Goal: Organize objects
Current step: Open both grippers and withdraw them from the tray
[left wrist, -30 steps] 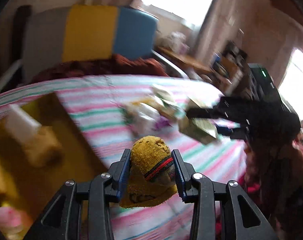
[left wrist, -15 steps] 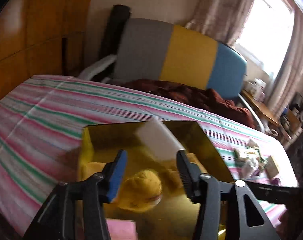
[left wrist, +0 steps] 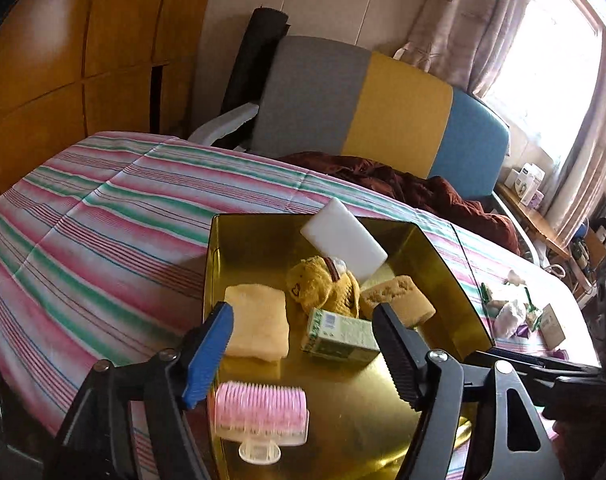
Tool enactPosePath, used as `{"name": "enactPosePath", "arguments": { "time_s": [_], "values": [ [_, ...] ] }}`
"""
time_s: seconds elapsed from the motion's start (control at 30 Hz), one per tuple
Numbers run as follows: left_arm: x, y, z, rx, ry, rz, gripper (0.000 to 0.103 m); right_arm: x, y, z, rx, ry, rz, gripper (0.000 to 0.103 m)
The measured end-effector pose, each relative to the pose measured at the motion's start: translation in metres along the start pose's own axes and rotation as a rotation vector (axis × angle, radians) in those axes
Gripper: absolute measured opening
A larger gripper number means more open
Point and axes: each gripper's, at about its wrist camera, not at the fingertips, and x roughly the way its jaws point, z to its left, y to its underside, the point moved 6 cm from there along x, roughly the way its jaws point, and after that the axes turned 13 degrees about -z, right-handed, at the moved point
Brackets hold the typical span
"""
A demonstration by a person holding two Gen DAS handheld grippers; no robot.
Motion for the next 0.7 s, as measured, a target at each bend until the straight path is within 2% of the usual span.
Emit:
{"name": "enactPosePath", "arguments": {
  "time_s": [0.23,0.37,0.7],
  "values": [
    [-0.012,0.009,-0.006,0.071,-0.042,-0.007,0.074,-0.009,0.004,0.004,-0.113,0.091,-0.066,0.078],
    [-0.019,0.011,-0.012,0.119,-0.065,-0.024,0.080,-0.015,0.005,0.002,-0.147,0.122,-0.092,0.078],
    [-0.027,0.017,-0.040,0.183,-0.014,-0.020,0.088,-0.028,0.007,-0.015,-0.119,0.120,-0.118,0.078]
  ]
}}
